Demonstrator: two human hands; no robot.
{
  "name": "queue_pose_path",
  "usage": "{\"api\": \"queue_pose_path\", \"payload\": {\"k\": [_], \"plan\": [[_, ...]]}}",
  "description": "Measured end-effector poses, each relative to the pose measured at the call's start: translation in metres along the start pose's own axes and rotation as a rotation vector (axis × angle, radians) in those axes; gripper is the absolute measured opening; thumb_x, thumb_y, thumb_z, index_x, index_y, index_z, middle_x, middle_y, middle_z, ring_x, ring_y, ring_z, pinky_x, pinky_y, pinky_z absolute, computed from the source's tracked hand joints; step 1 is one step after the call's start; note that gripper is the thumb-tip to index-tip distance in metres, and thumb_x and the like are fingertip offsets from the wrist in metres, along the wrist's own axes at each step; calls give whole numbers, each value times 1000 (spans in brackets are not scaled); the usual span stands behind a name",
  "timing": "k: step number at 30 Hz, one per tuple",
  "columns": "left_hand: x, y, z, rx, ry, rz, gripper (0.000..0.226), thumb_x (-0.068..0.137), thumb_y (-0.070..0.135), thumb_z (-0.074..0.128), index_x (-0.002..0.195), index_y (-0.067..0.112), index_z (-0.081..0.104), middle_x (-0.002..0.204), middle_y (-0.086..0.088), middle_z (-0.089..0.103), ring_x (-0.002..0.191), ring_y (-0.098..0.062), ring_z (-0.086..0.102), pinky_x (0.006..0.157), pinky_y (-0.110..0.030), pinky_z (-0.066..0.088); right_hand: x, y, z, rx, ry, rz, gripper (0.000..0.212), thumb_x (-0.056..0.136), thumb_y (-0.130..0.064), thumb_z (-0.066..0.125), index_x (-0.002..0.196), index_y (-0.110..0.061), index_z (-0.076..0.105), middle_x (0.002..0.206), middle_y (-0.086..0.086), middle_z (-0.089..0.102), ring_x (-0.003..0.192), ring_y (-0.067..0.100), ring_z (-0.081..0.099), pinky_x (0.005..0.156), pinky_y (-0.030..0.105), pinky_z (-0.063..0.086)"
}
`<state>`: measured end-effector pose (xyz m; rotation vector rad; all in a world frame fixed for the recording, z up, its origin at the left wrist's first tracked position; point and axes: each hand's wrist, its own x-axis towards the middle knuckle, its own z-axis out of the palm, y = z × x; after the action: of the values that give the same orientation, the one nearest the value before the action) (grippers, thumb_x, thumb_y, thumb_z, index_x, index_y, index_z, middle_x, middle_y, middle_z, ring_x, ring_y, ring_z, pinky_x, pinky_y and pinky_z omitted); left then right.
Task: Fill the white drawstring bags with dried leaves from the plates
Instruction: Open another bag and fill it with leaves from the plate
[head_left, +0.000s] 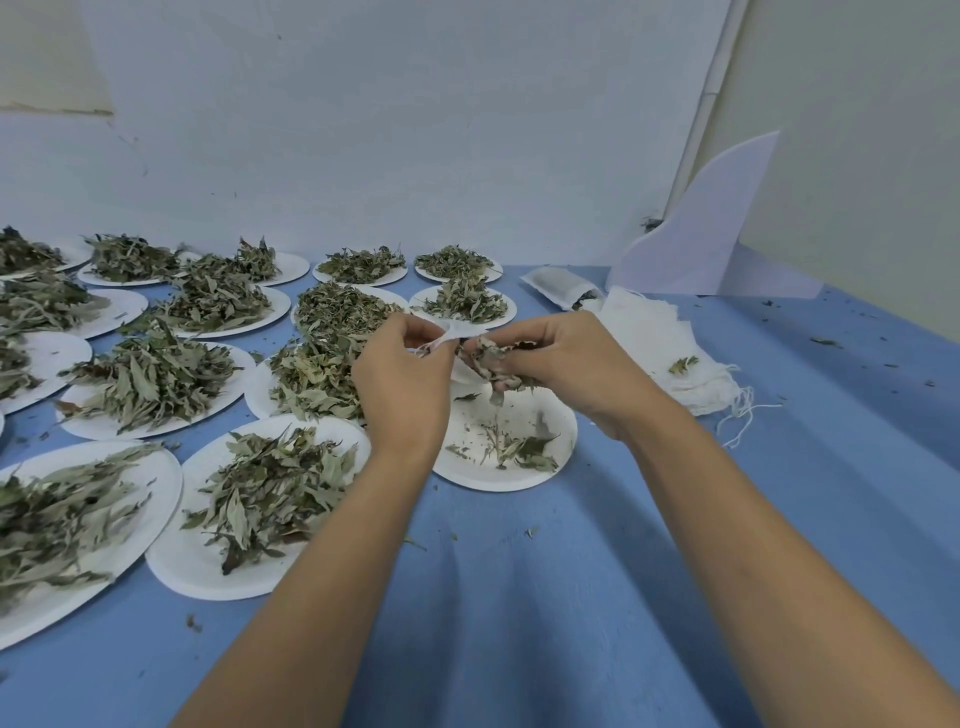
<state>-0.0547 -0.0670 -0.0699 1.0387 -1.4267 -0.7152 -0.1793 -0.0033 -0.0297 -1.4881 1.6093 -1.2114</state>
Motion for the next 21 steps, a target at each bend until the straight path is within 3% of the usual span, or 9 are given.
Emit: {"api": "queue_pose_path", "payload": {"k": [1,3,6,8,10,13,15,17,21], "plan": [[-1,1,1,-17,-15,-14,11,83,14,70,80,19,60,74,14,57,70,5,56,65,-7,43,1,1,3,-52,44,-10,18,84,-5,68,98,-15,76,88,18,73,68,14,60,79,33,52],[-3,5,2,-85,-62,-71,9,84,17,70,81,18,61,75,9,59,77,-11,62,75,-30,55,4,4,8,-163,149,-22,20,85,-5,65,97,-18,76,80,10,73,64,10,58,73,32,52],[-4,8,3,-151,-155,-119,11,85,21,69,79,21,60,75,4,60,76,-17,62,78,-44,56,7,8,11,-299,269,-64,23,87,-6,61,102,-17,75,64,-12,62,47,-5,51,45,8,36],[-5,10,5,-178,-240,-145,12,85,20,69,77,21,59,75,0,60,73,-17,60,80,-43,56,7,9,15,-373,318,-90,25,87,-2,58,99,-16,76,58,-16,55,46,-9,49,44,7,34],[-5,10,7,-242,-333,-218,14,86,17,68,76,18,59,71,0,58,71,-15,58,81,-39,54,7,10,16,-410,362,-94,27,85,1,56,94,-14,77,56,-10,58,46,-1,50,45,11,35],[-5,8,11,-351,-450,-336,16,88,10,64,77,16,55,73,2,56,72,-12,56,78,-30,51,7,13,18,-422,397,-66,27,83,2,55,87,-13,77,67,7,66,54,13,48,52,25,40],[-7,7,12,-379,-485,-348,17,89,10,63,77,16,52,74,0,54,71,-12,52,72,-25,45,7,14,20,-489,375,-71,26,81,3,53,73,-14,72,58,7,58,56,18,43,56,35,35],[-8,6,14,-336,-484,-316,18,88,16,65,77,16,51,74,-2,52,68,-13,48,68,-25,39,7,14,23,-569,347,-82,24,80,3,51,63,-11,60,52,3,47,55,20,39,53,32,29],[-8,5,13,-354,-501,-318,19,83,21,71,82,17,53,80,-3,53,77,-14,50,75,-31,43,9,13,22,-622,318,-91,22,79,1,51,60,-8,55,55,8,50,56,21,35,52,32,29]]}}
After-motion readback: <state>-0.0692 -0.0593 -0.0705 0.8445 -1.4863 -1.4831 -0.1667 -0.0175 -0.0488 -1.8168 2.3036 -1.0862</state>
